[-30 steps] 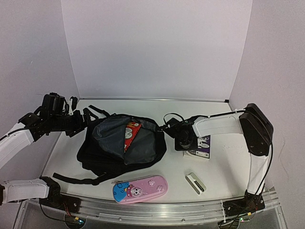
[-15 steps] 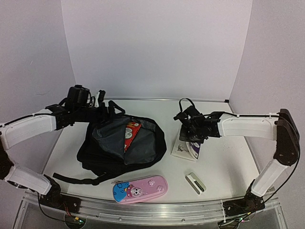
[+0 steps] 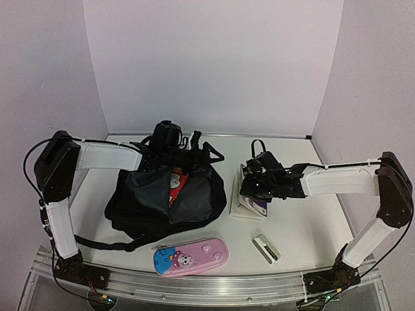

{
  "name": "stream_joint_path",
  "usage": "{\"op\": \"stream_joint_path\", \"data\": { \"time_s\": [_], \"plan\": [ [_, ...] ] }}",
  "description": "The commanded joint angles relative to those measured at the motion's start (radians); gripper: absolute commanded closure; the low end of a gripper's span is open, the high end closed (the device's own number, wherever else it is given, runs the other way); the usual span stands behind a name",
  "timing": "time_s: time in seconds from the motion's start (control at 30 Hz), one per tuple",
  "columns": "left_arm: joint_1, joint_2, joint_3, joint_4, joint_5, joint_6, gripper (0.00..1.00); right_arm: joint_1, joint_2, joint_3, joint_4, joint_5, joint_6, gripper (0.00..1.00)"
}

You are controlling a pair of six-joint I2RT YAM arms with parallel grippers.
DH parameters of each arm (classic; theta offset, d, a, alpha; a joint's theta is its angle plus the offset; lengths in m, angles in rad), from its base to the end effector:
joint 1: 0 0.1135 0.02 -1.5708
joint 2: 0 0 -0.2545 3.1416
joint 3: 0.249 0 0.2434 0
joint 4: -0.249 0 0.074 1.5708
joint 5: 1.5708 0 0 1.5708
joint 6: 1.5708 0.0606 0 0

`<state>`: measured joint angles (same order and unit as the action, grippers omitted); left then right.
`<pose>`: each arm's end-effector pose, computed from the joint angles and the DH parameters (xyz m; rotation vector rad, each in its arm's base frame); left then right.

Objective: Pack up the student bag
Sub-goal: Pick up the book from the center of the board.

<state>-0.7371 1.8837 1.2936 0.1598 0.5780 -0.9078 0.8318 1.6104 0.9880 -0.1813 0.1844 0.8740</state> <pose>0.3043 -0.3210 0.2222 0.2393 2.3134 -1.5359 0.2436 0.2508 0.1828 0.1425 2.4372 0.5931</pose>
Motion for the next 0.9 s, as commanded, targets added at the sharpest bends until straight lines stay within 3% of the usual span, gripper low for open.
{"op": "stream_joint_path", "data": {
  "time_s": [0.0, 0.33, 0.8, 0.87],
  "plan": [
    [-0.019, 0.113, 0.125, 0.111, 0.067, -0.051, 0.1, 0.003, -0.072, -0.012, 0.083, -0.014, 0.024, 1.0],
    [-0.044, 0.35, 0.277, 0.167, 0.131, -0.137, 0.12, 0.002, -0.099, -0.038, 0.099, -0.024, 0.028, 1.0],
    [-0.082, 0.536, 0.424, 0.224, 0.237, -0.221, 0.15, 0.002, -0.081, -0.035, 0.113, -0.075, -0.011, 1.0],
    [-0.085, 0.542, 0.425, 0.22, 0.234, -0.221, 0.18, 0.002, -0.086, -0.035, 0.112, -0.078, -0.013, 0.92]
  ]
}}
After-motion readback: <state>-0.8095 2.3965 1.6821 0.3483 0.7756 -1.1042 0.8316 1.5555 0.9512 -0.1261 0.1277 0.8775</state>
